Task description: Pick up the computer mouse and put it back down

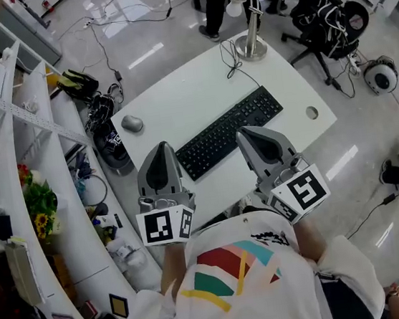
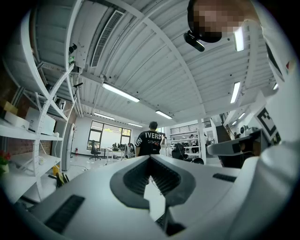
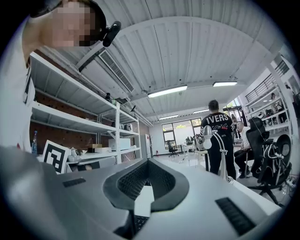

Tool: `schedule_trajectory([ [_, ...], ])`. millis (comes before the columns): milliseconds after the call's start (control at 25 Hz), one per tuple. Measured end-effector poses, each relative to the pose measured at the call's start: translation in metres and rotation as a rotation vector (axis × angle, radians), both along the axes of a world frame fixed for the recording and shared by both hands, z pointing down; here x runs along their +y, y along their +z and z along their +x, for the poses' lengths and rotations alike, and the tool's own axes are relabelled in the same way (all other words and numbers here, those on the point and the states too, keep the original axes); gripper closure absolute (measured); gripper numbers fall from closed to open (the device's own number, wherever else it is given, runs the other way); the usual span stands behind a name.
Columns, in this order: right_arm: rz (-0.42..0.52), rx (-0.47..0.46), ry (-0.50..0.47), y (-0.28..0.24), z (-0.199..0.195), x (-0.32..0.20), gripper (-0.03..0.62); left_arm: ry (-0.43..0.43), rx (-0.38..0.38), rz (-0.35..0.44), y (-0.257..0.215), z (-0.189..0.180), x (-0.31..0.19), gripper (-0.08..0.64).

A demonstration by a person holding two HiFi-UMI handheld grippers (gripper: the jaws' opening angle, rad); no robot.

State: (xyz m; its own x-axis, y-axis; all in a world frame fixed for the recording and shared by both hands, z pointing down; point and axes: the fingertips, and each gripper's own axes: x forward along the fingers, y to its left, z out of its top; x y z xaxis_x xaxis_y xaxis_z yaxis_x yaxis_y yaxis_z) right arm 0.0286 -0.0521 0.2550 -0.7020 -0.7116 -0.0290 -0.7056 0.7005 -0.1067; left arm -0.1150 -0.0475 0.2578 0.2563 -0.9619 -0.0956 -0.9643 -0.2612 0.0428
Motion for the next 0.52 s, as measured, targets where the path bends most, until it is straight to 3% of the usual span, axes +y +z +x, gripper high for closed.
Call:
schedule_trajectory([
  [520, -0.026, 0.02, -0.051, 0.013, -0.017, -0.015, 0.58, -0.022, 0.005, -0.019, 0.009, -0.014, -0.014, 0.515],
])
